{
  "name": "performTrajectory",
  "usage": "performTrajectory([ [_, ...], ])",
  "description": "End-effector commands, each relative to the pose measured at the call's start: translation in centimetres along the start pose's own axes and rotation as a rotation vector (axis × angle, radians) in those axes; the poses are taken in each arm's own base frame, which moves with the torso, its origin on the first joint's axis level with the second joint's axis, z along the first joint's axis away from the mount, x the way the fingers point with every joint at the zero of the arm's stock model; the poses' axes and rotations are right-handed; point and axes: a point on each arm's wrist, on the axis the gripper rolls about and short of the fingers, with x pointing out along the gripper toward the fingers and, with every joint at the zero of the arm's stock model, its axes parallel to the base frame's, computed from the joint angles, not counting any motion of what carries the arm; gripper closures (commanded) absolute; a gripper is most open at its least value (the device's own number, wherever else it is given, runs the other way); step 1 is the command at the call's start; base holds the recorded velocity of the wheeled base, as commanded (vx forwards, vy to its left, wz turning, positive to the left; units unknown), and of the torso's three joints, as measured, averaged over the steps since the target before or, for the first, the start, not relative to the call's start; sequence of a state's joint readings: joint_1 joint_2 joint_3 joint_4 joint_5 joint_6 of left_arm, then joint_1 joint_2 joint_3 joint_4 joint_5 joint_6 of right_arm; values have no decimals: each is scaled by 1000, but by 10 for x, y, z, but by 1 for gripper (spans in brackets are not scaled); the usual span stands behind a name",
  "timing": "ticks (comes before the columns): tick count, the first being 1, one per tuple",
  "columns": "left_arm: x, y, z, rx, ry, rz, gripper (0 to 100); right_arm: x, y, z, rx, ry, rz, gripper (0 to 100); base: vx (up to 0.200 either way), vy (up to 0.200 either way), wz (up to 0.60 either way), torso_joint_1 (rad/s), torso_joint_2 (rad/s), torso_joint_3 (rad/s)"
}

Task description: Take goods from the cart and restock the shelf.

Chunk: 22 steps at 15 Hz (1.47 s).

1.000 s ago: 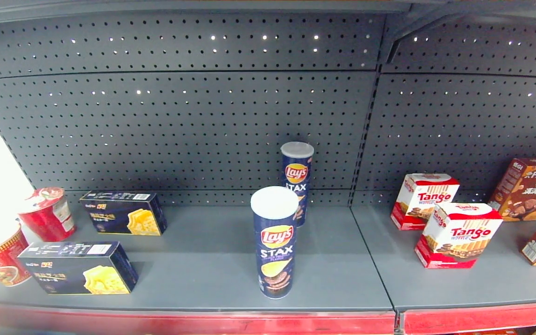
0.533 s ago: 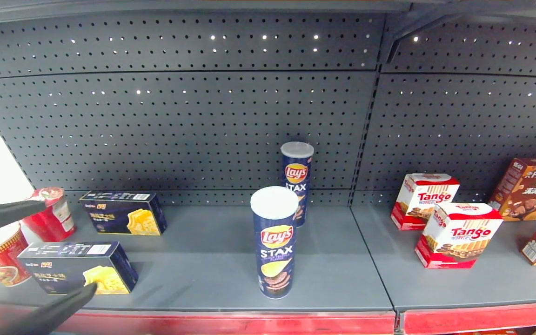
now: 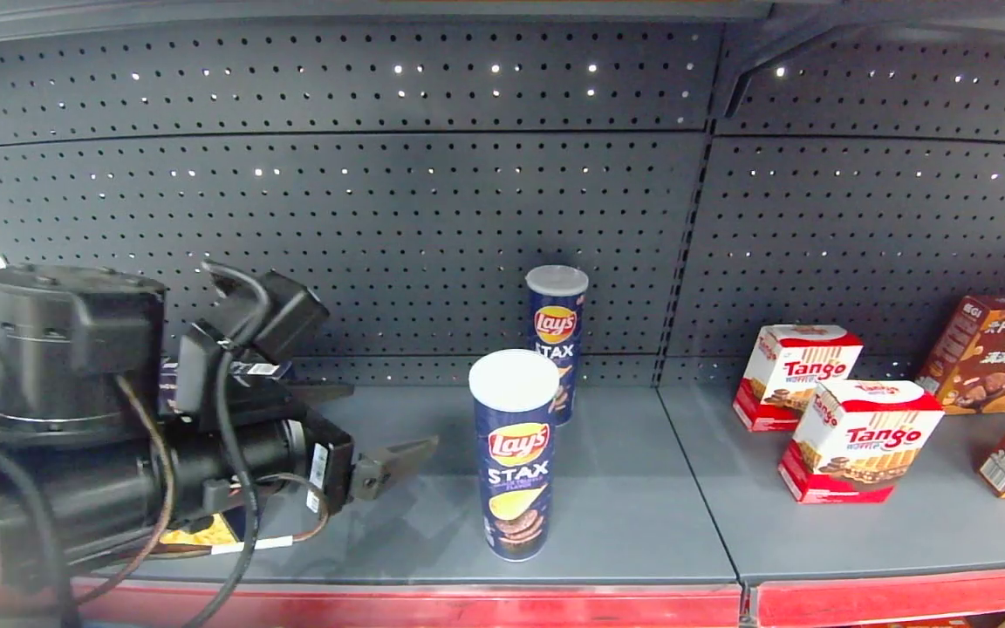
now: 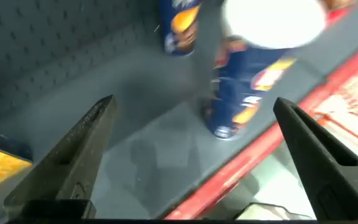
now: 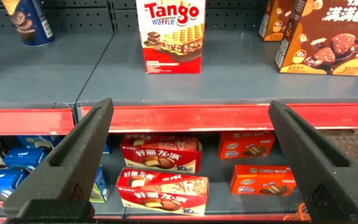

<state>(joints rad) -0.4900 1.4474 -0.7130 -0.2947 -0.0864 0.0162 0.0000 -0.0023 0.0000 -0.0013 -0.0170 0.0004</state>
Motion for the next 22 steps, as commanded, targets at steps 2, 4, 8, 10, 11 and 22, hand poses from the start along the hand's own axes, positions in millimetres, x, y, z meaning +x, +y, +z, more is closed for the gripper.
performTrajectory([
  [2, 27, 5, -33, -13, 155, 15, 0, 0, 0, 0, 0, 2, 0, 0, 0, 0, 0, 0, 0, 0],
  [4, 37, 6, -40, -23, 150, 17, 0, 0, 0, 0, 0, 2, 0, 0, 0, 0, 0, 0, 0, 0],
  [8, 56, 8, -43, -31, 118, 18, 0, 0, 0, 0, 0, 2, 0, 0, 0, 0, 0, 0, 0, 0],
  [10, 62, 8, -48, -32, 139, 18, 0, 0, 0, 0, 0, 2, 0, 0, 0, 0, 0, 0, 0, 0],
  [11, 65, 9, -48, -32, 135, 18, 0, 0, 0, 0, 0, 2, 0, 0, 0, 0, 0, 0, 0, 0],
  [22, 83, 4, -36, -13, 56, -6, 0, 0, 0, 0, 0, 2, 0, 0, 0, 0, 0, 0, 0, 0],
])
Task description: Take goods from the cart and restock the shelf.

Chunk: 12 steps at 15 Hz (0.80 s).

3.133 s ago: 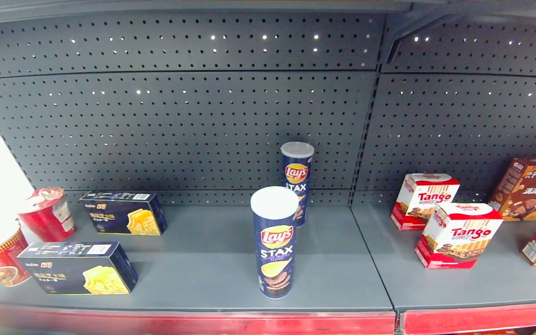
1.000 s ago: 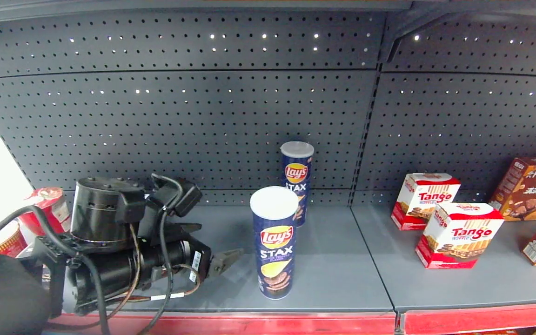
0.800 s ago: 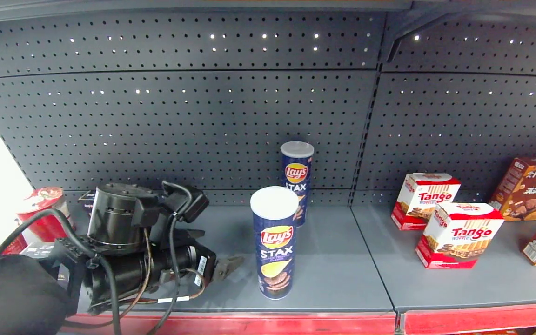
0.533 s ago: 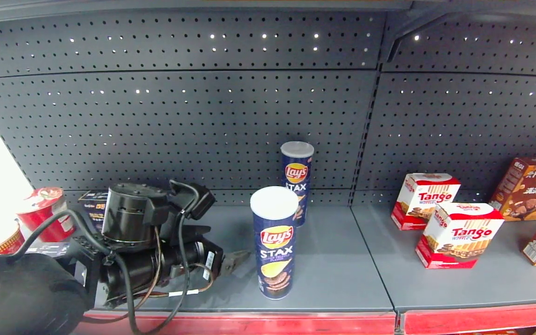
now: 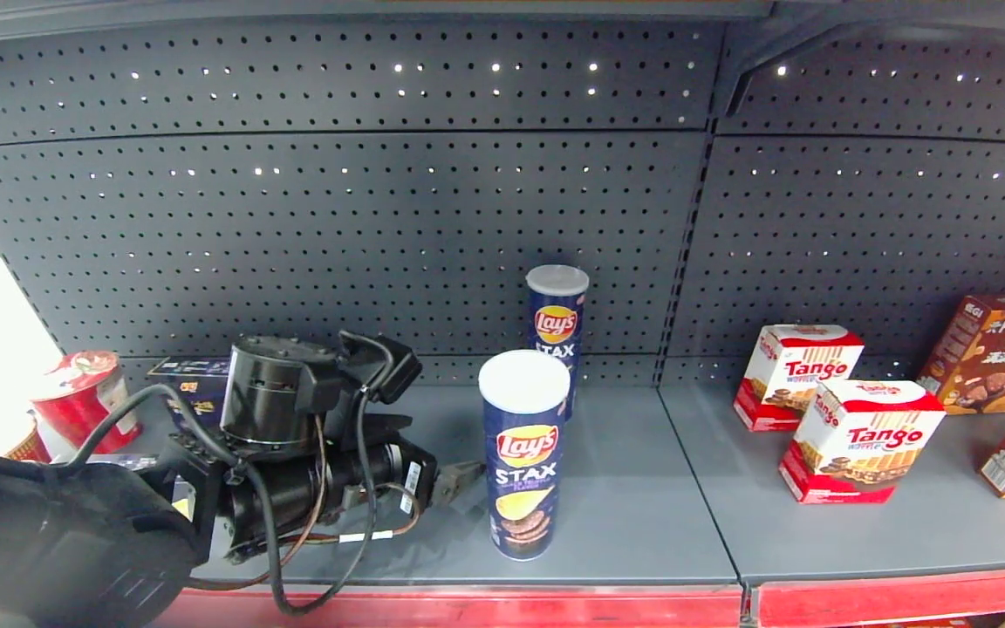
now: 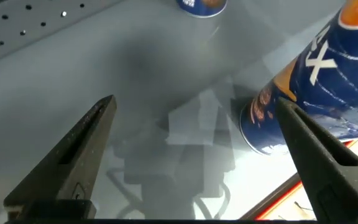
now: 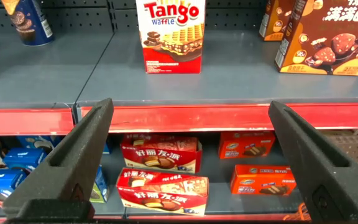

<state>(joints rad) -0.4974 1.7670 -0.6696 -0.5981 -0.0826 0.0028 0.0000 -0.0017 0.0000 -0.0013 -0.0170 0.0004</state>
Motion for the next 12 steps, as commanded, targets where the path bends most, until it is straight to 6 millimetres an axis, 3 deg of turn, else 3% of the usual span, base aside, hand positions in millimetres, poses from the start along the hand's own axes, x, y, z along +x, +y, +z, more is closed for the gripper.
performTrajectory([
  [1, 0, -2, 1, 4, -5, -7, 0, 0, 0, 0, 0, 1, 0, 0, 0, 0, 0, 0, 0, 0],
  [5, 4, -7, 2, 12, -3, -21, 0, 0, 0, 0, 0, 1, 0, 0, 0, 0, 0, 0, 0, 0],
  [12, -3, 2, -18, -2, 60, 7, 0, 0, 0, 0, 0, 1, 0, 0, 0, 0, 0, 0, 0, 0],
])
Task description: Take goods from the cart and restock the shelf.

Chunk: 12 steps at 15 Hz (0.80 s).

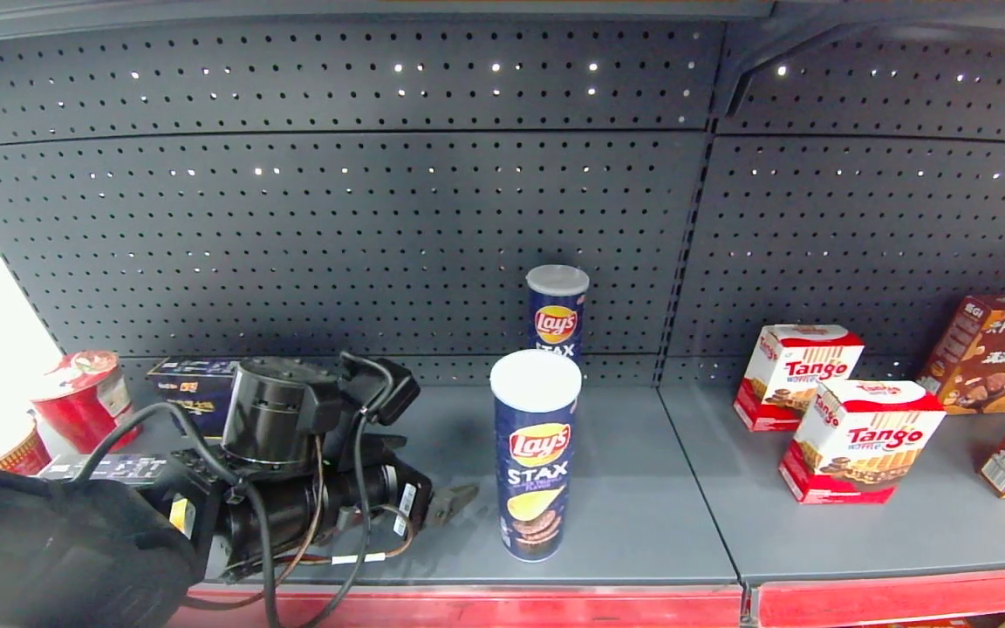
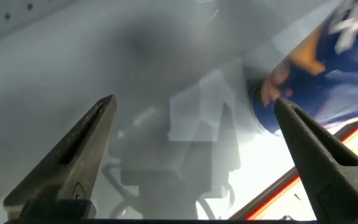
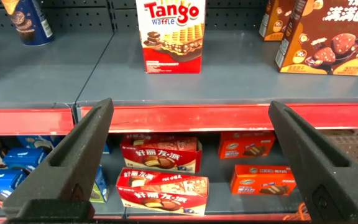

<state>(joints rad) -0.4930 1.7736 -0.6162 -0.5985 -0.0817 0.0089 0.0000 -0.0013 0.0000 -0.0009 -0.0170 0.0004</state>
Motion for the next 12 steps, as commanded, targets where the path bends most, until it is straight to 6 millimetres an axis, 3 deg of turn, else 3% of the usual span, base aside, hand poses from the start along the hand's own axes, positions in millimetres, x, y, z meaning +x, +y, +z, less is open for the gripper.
performTrajectory([
  [1, -4, -1, -1, 3, -7, 0, 0, 0, 0, 0, 1, 1, 0, 0, 0, 0, 0, 0, 0, 0],
  [12, 12, -13, 18, 32, -76, -40, 0, 0, 0, 0, 0, 1, 0, 0, 0, 0, 0, 0, 0, 0],
])
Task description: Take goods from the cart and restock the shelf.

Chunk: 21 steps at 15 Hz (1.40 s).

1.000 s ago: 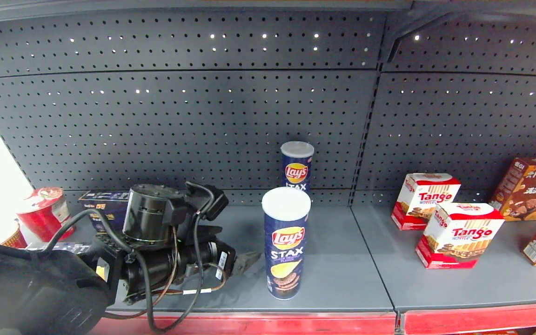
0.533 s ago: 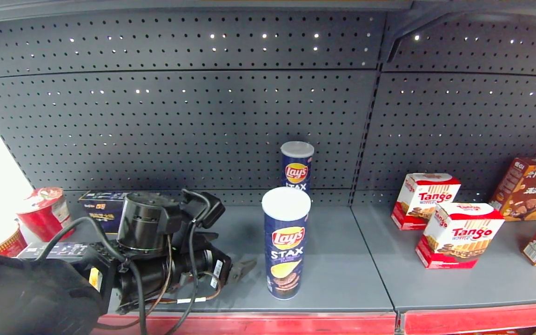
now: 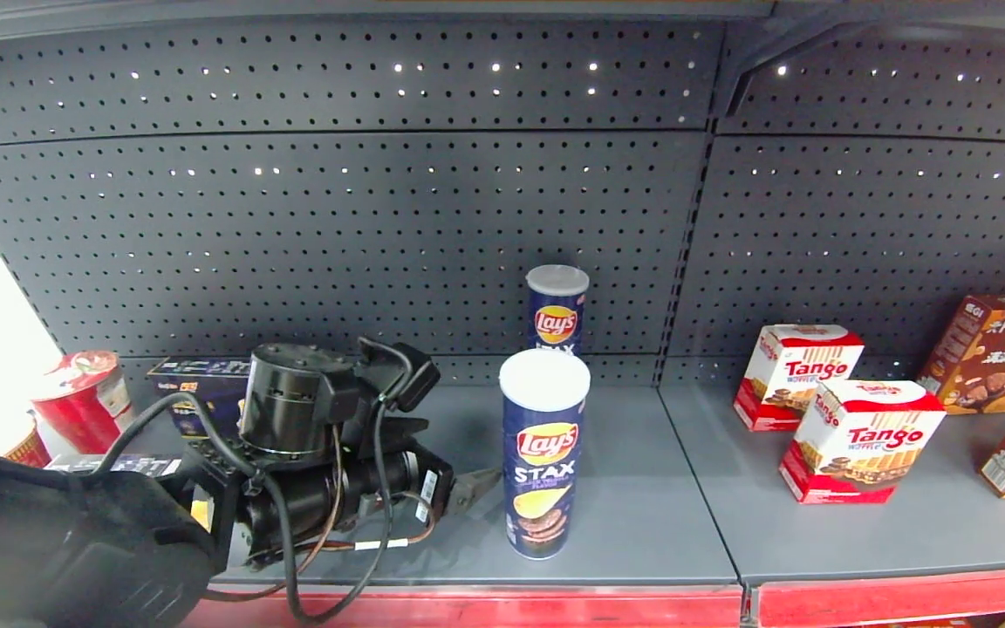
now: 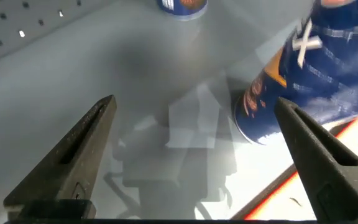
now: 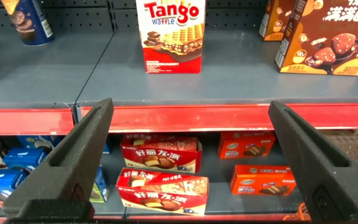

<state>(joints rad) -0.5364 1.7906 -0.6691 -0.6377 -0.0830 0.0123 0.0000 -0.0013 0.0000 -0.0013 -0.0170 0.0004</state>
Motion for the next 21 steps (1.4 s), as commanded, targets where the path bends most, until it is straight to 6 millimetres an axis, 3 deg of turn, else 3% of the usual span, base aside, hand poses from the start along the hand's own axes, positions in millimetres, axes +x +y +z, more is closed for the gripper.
performTrajectory([
  [1, 7, -1, 2, 2, -4, -3, 0, 0, 0, 0, 1, 1, 0, 0, 0, 0, 0, 0, 0, 0],
  [11, 8, 3, -3, -5, 14, 8, 0, 0, 0, 0, 0, -1, 0, 0, 0, 0, 0, 0, 0, 0],
  [21, 9, -7, -1, 12, 9, -24, 0, 0, 0, 0, 0, -1, 0, 0, 0, 0, 0, 0, 0, 0],
])
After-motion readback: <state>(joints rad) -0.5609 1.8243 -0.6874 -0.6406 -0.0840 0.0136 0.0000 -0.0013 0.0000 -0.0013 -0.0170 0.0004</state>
